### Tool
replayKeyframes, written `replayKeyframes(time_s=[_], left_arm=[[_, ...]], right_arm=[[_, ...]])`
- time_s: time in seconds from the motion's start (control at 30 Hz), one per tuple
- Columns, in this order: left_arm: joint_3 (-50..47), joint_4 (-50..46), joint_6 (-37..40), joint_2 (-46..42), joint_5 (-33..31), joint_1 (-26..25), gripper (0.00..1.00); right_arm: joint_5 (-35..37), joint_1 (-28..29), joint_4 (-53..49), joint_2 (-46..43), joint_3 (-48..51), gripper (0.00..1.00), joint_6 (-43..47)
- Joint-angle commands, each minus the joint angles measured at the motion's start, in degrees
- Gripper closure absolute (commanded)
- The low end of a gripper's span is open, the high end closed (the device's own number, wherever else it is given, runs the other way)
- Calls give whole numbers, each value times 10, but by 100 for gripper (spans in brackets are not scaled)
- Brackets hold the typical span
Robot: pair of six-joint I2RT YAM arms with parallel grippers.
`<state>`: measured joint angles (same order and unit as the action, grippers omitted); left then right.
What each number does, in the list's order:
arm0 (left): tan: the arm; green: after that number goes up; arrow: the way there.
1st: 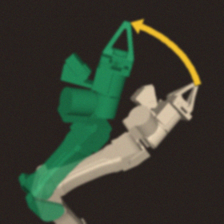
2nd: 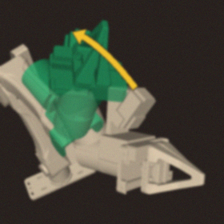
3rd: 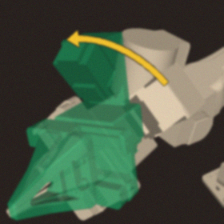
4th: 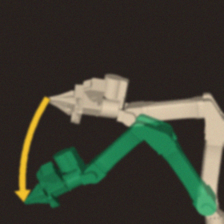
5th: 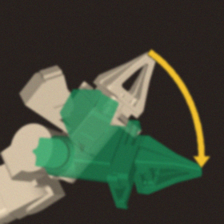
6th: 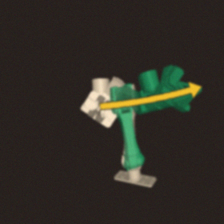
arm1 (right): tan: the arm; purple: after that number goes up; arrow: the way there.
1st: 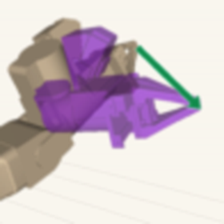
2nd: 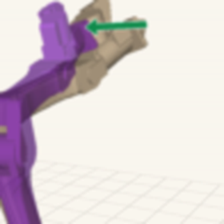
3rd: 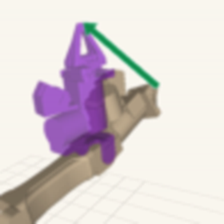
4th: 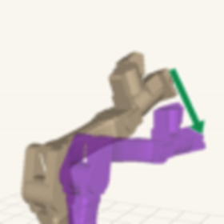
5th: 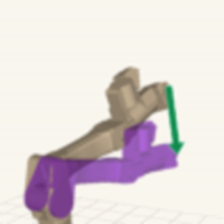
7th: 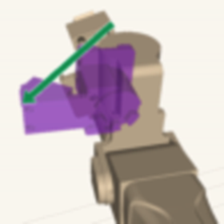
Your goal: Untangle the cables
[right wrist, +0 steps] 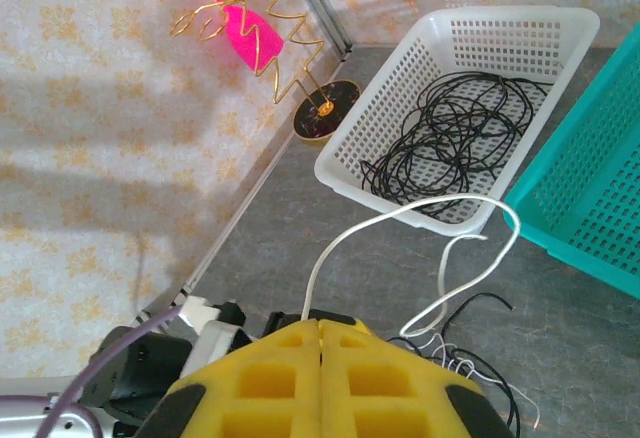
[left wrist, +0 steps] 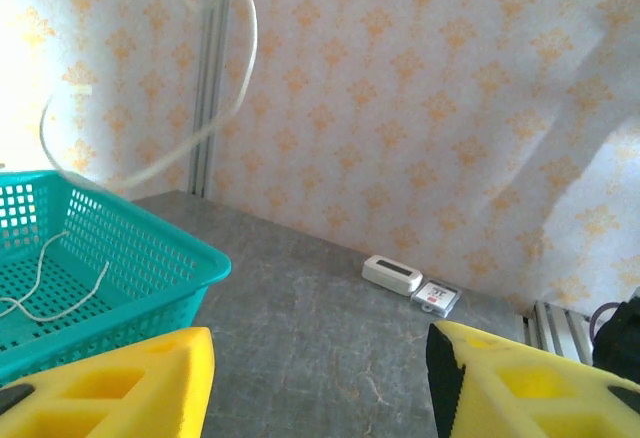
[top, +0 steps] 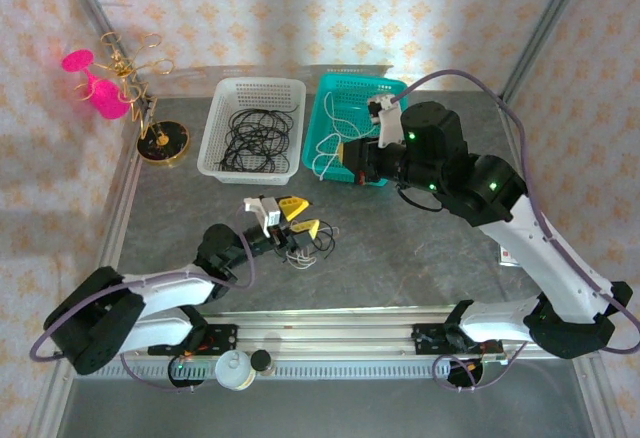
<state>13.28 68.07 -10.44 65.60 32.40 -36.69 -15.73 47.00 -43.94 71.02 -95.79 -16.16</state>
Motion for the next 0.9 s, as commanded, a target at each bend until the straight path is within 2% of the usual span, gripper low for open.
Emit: replayKeyframes(time_s=[0.0, 0.1, 0.23, 0.37, 0.43, 0.6, 0.87], left_arm=[[40, -112, 1, -44, -2, 14, 41], [56, -146, -49, -64, 15, 44, 44], [67, -177, -96, -76, 34, 52, 44], [114, -255, -154, -63, 15, 55, 33], [137, -278, -190, -55, -3, 55, 32], [162, -264, -272, -29, -5, 66, 29], [180, -253, -333, 11, -6, 84, 34]], right_arm=[[-14, -5, 22, -4, 6, 100, 11], [-18, -5, 25, -4, 12, 100, 11], [-21, -6, 34, -7, 23, 100, 11], [-27, -6, 38, -6, 27, 100, 12], [-28, -6, 39, -6, 29, 100, 12], [-32, -6, 49, -8, 38, 100, 13], [-39, -6, 55, -9, 45, 100, 13]])
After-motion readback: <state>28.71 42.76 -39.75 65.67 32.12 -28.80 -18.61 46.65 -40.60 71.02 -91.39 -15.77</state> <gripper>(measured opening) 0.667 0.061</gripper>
